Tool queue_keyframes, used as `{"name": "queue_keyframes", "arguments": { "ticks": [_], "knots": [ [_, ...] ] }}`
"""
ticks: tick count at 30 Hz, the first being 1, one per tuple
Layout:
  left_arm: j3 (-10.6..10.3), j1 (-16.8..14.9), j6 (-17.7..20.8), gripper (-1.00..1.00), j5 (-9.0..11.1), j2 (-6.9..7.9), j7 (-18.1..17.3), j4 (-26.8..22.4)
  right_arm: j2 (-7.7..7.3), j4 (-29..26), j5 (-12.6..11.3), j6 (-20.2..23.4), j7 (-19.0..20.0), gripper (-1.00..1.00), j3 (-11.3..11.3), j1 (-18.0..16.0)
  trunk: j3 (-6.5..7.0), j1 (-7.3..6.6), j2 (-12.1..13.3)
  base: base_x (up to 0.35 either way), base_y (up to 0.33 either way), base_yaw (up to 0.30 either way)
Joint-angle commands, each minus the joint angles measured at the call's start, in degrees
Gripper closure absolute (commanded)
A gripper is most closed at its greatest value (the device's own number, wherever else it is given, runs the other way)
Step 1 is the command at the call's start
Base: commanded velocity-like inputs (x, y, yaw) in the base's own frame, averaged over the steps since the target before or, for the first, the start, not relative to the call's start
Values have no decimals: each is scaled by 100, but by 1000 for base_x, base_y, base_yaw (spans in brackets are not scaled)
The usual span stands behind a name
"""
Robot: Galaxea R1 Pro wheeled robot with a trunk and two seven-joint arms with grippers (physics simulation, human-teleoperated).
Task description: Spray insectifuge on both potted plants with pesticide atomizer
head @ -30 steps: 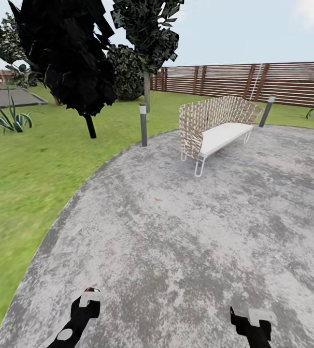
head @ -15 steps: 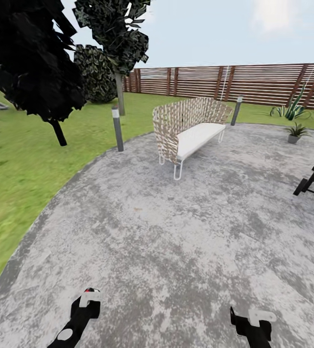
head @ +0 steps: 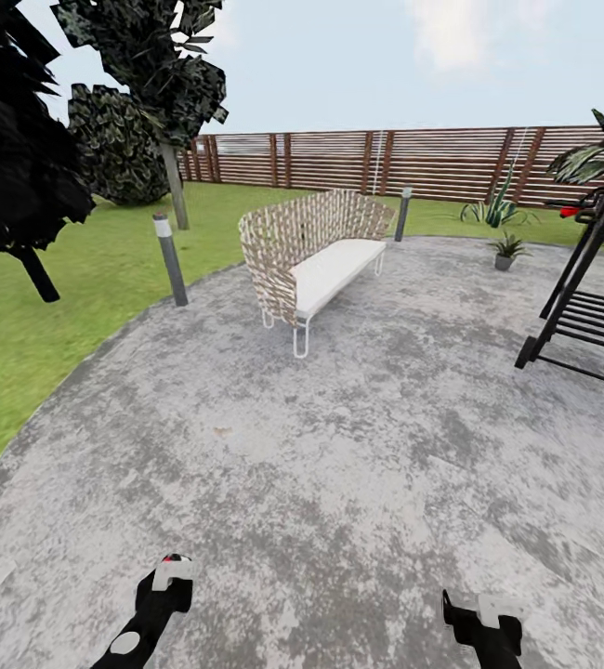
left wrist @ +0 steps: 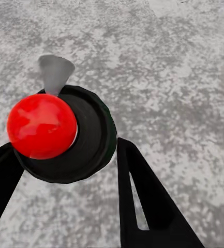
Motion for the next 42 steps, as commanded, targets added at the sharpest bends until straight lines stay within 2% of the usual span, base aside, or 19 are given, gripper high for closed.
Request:
{"name": "queue_keyframes", "arguments": {
  "ticks": [1, 42],
  "knots": [
    [25, -1, -19, 100, -38, -2, 5, 2, 1, 6, 21, -16, -17, -100, -2, -5, -1, 2, -1, 338, 0, -300],
    [34, -1, -8, 100, -37, -2, 5, 17, 1, 15, 9, -16, 1, -100, -1, -5, 126, 2, -1, 338, 0, -288]
  ]
}}
